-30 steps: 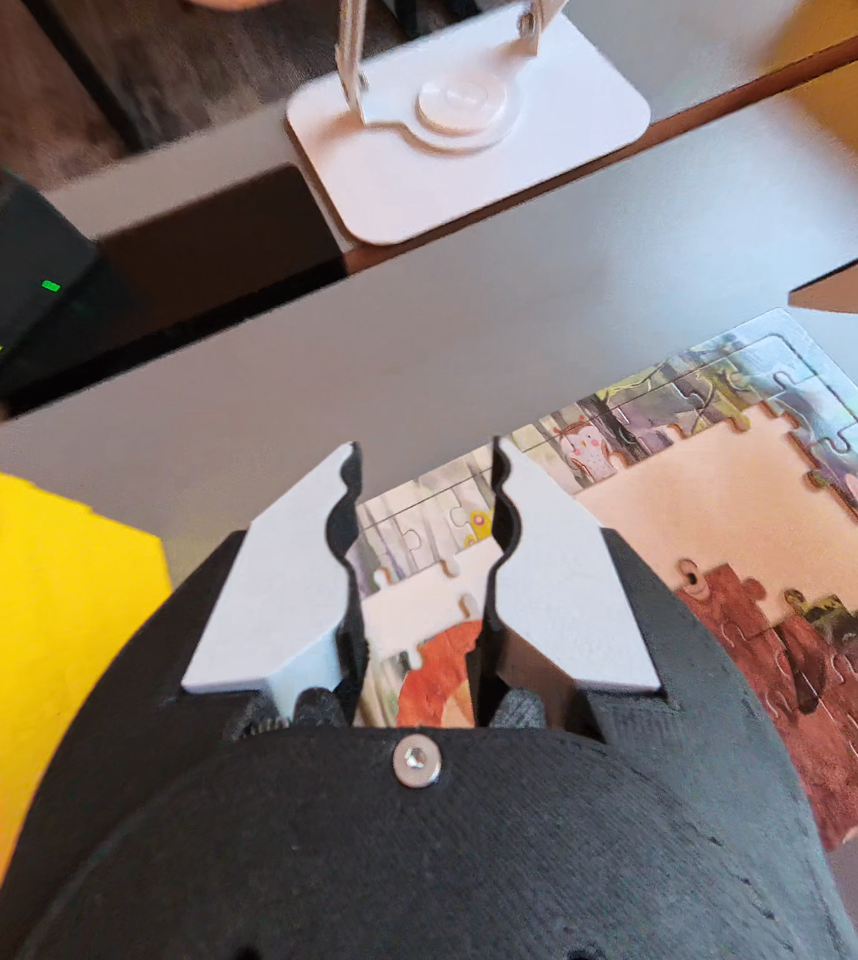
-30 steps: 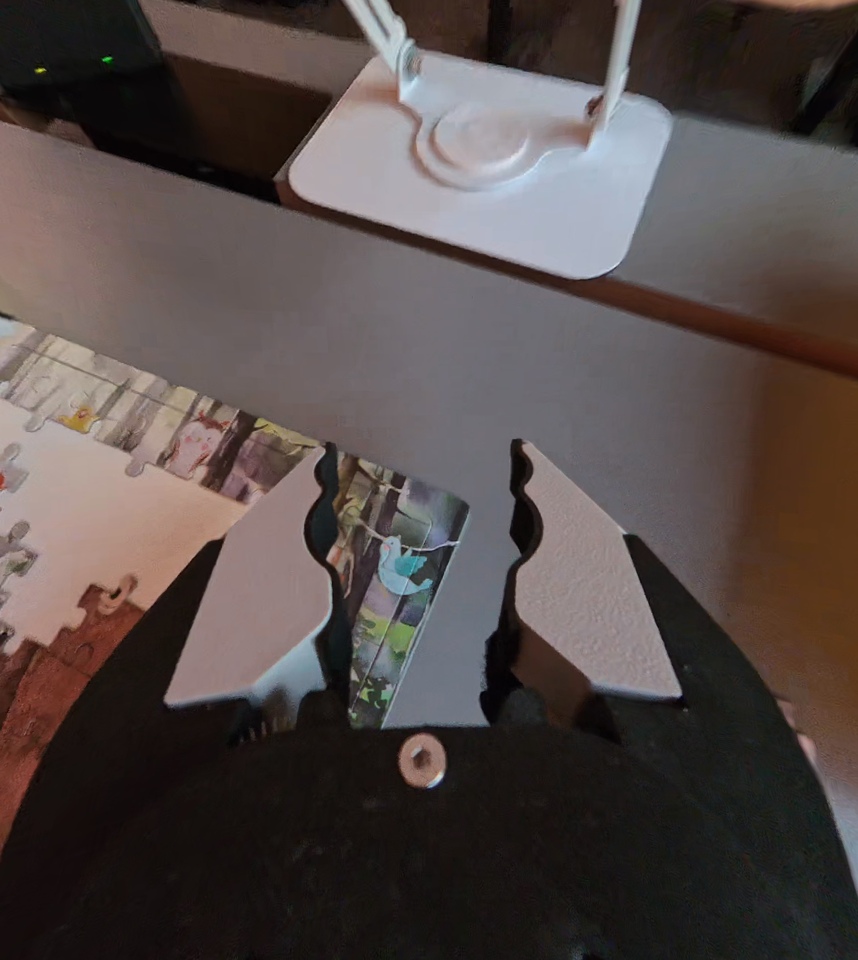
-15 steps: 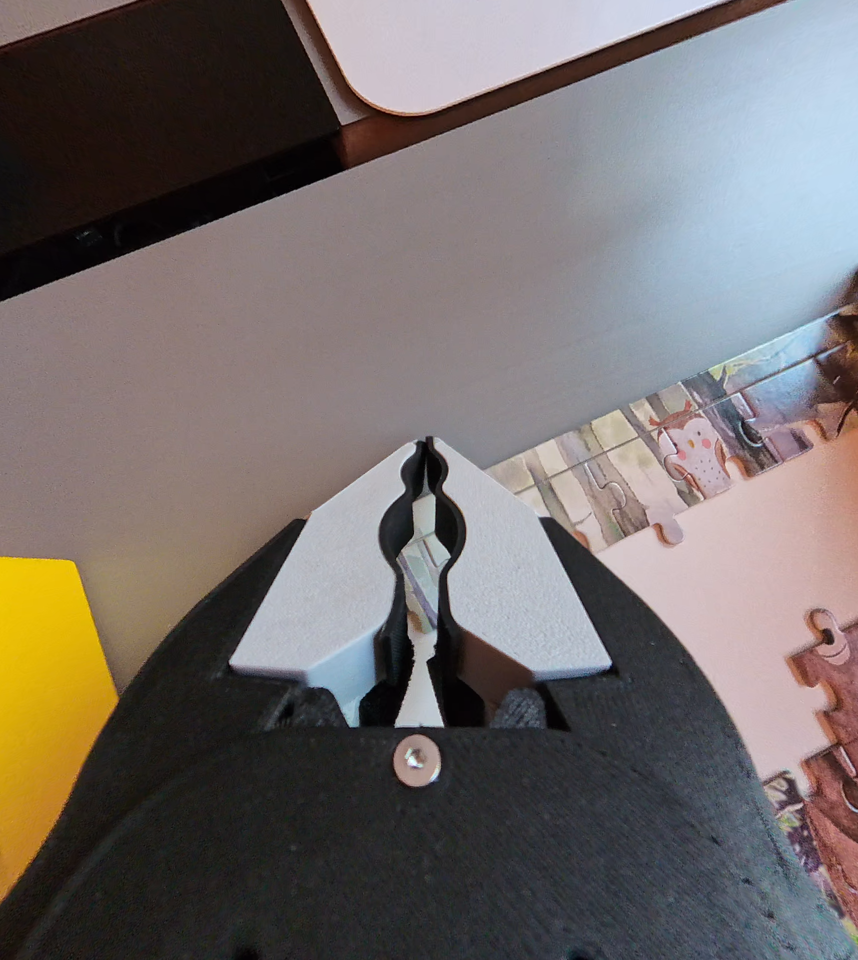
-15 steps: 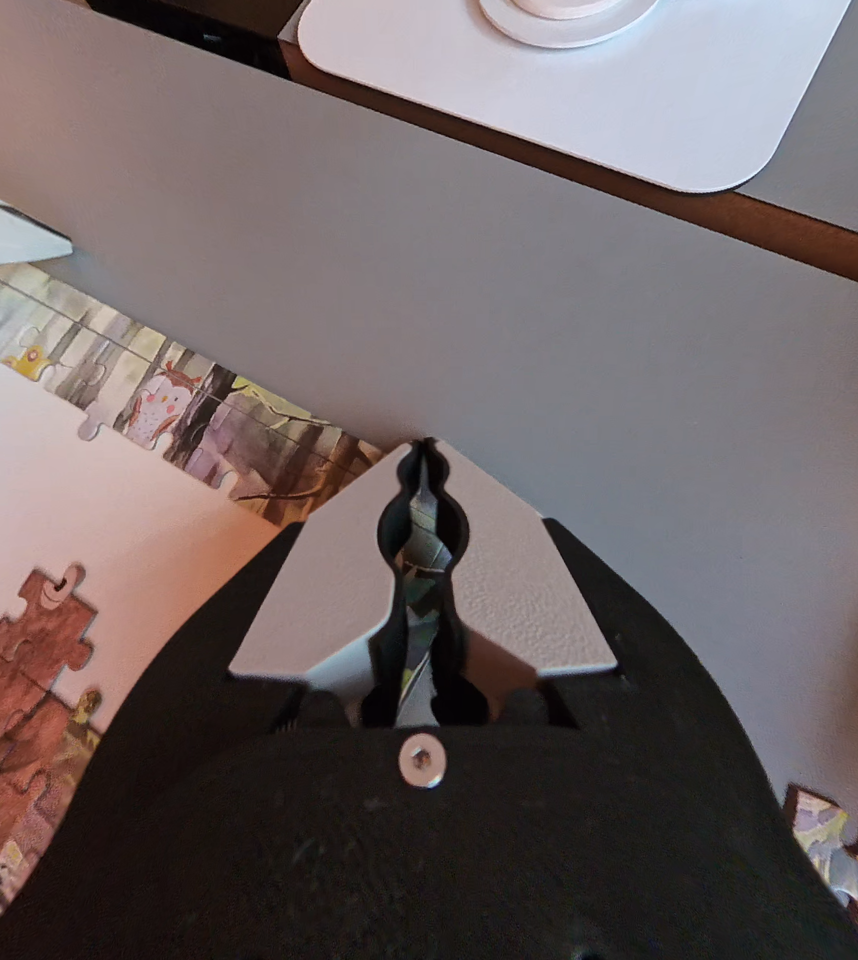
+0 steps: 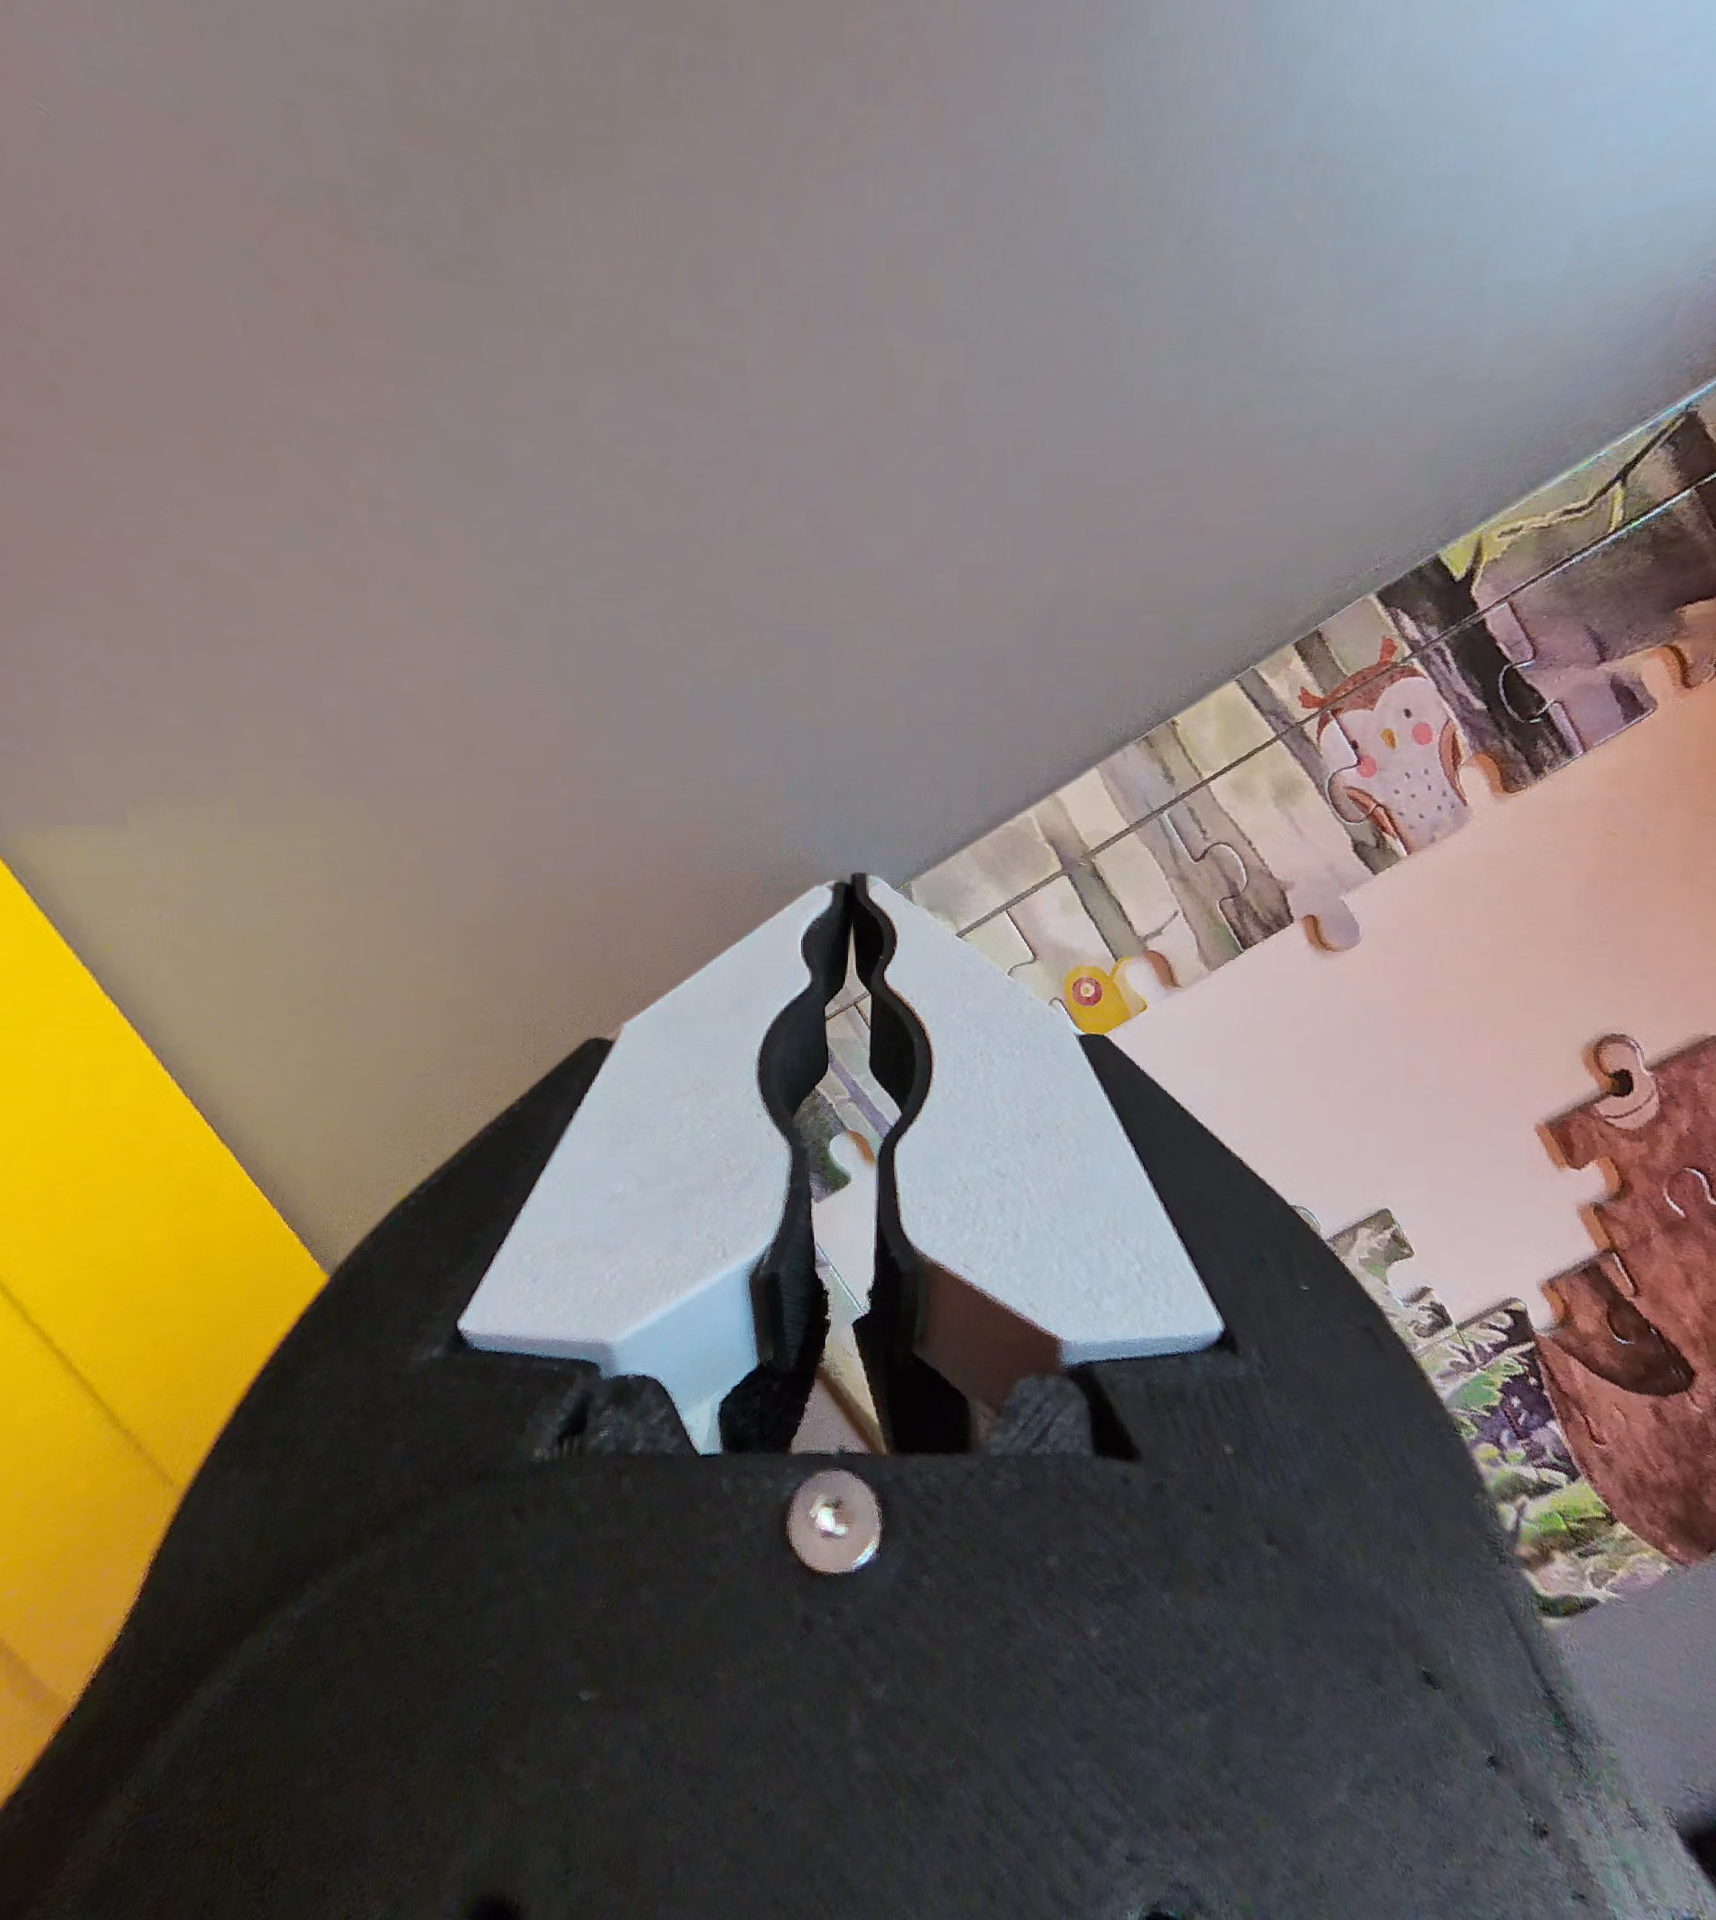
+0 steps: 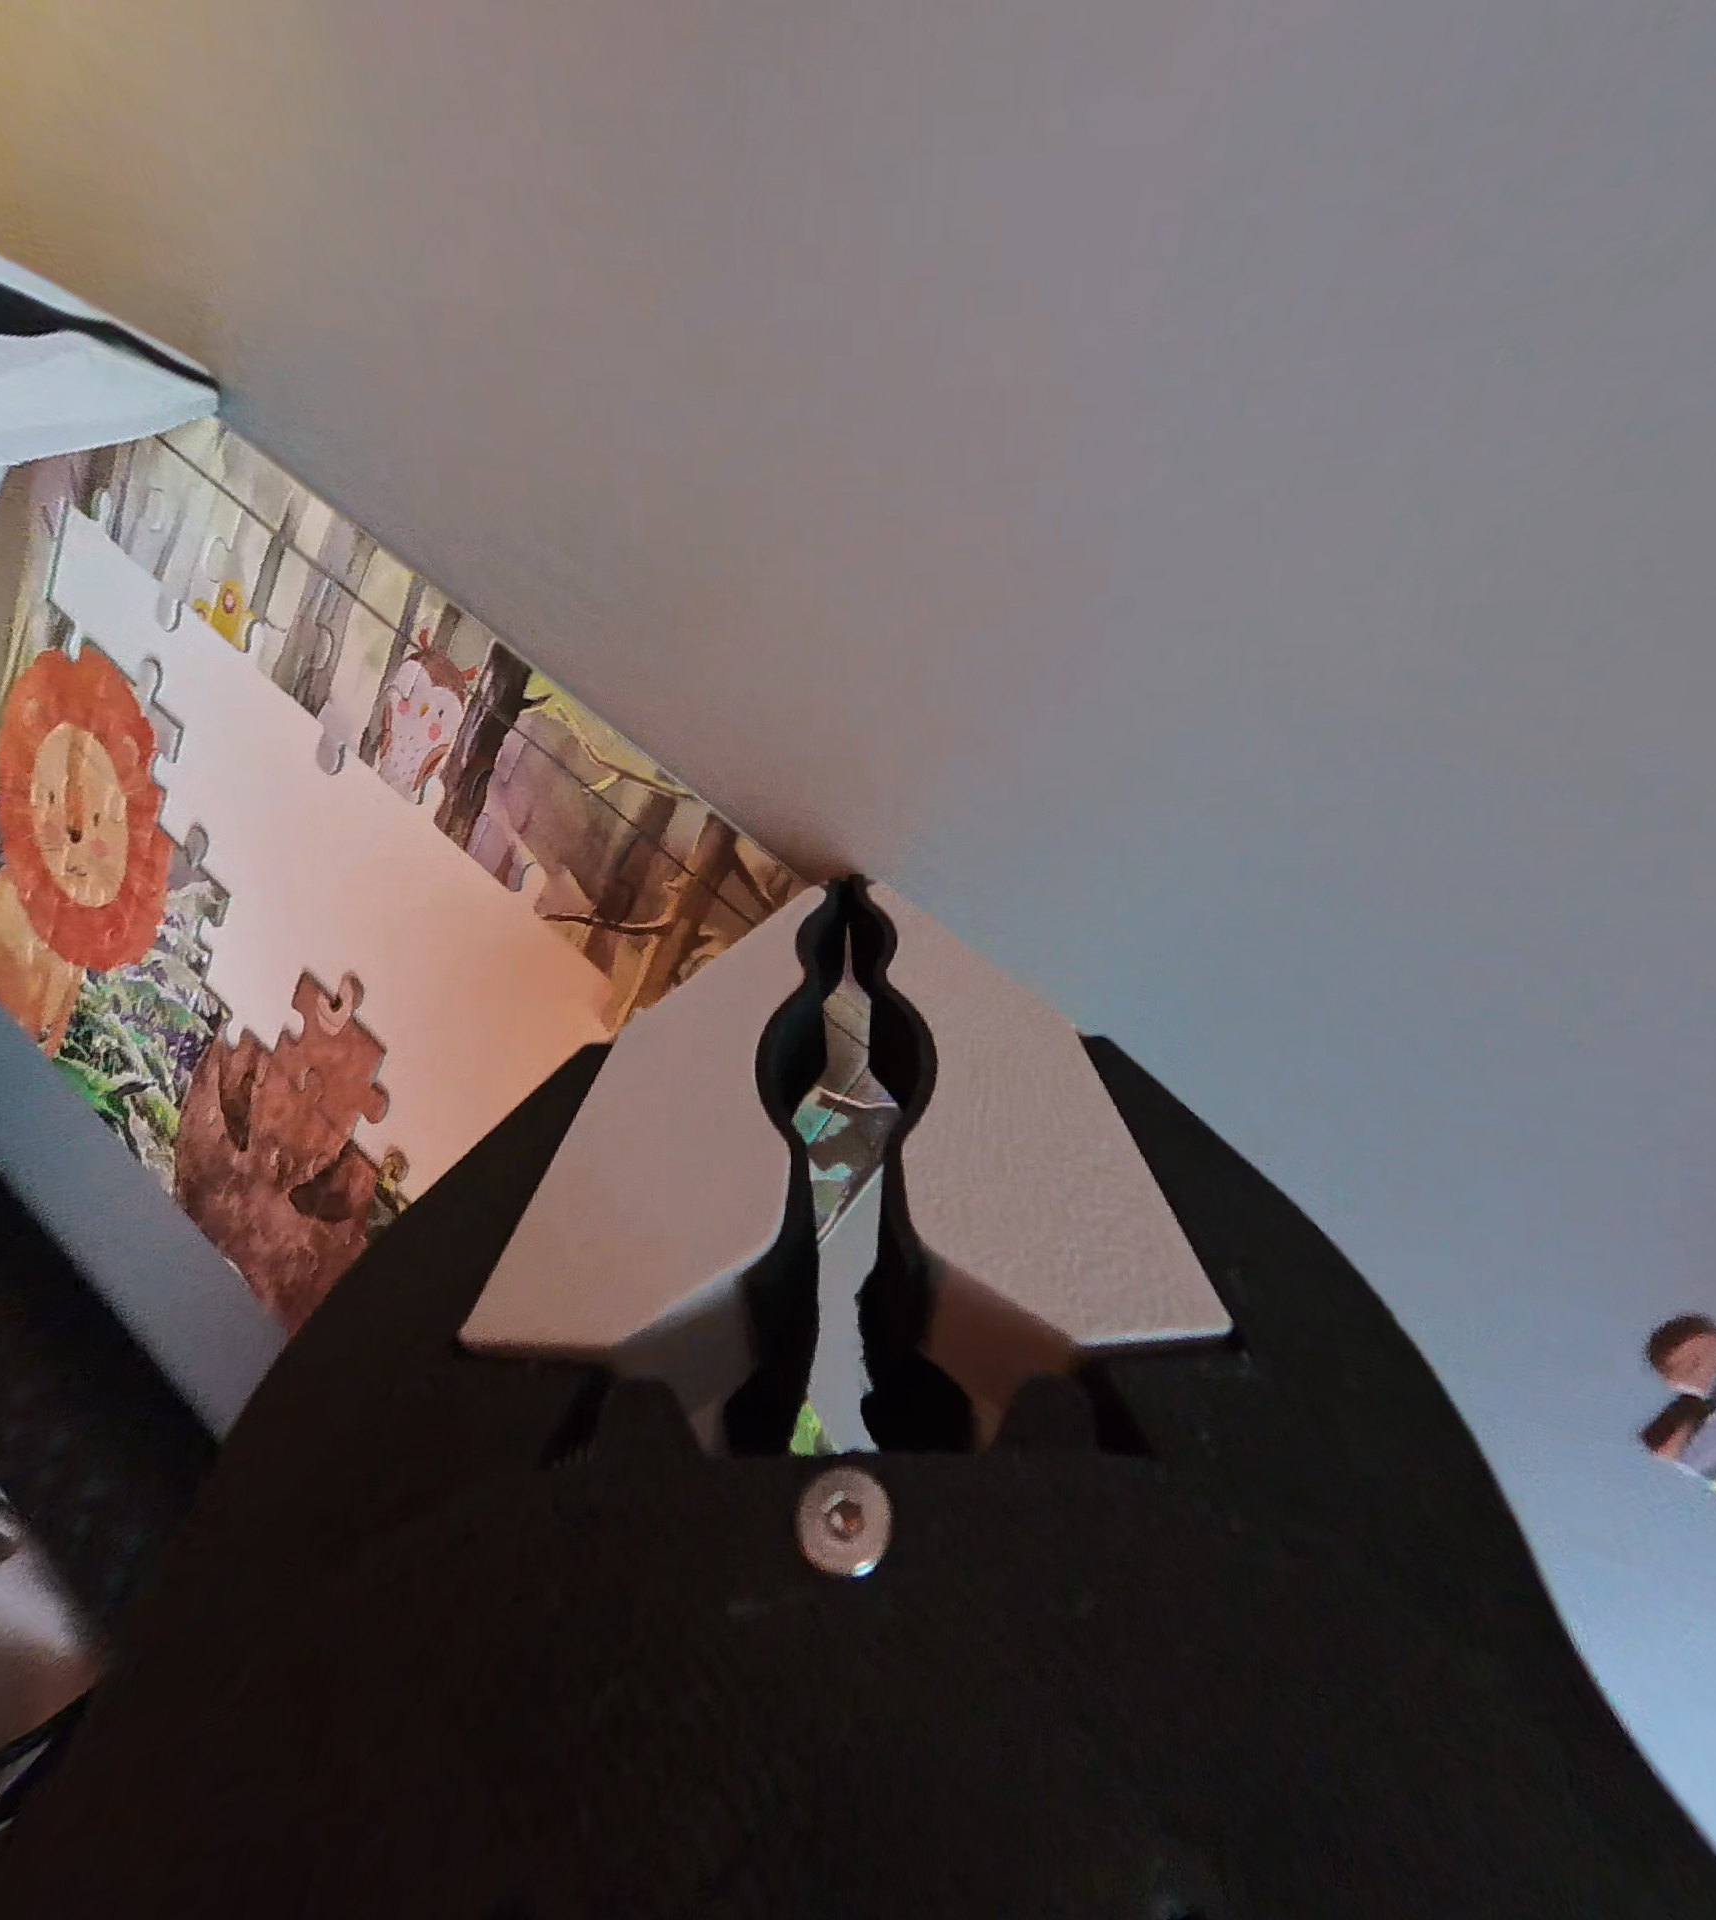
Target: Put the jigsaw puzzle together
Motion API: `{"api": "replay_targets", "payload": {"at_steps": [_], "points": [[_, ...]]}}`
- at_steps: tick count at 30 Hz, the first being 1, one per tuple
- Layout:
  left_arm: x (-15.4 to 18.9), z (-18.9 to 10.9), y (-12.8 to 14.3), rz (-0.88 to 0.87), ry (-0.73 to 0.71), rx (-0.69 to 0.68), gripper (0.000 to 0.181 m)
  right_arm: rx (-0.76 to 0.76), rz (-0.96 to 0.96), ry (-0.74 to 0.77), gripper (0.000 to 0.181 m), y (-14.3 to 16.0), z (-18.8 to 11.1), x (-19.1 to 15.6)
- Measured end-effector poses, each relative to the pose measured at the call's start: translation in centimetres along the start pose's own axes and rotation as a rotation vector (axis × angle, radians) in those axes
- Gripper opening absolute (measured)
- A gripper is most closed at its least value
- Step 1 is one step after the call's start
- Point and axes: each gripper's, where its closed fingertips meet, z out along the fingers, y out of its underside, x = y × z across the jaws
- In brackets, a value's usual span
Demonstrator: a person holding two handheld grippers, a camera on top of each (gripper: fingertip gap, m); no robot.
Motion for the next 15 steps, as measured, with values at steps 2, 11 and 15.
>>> {"api": "replay_targets", "payload": {"at_steps": [2,11,15], "points": [[-0.7,-0.1,-0.7,-0.009,-0.065,0.028,0.0,0.054,0.013,0.058,0.0,-1.1,-0.3,0.6],[-1.1,2.3,-9.1,-0.057,-0.158,0.277,0.075,0.483,-0.143,0.313,0.063,-10.1,0.8,1.4],[-1.9,4.4,-11.1,-0.093,-0.188,0.307,0.104,0.49,-0.115,0.415,0.096,-12.3,0.8,4.4]]}}
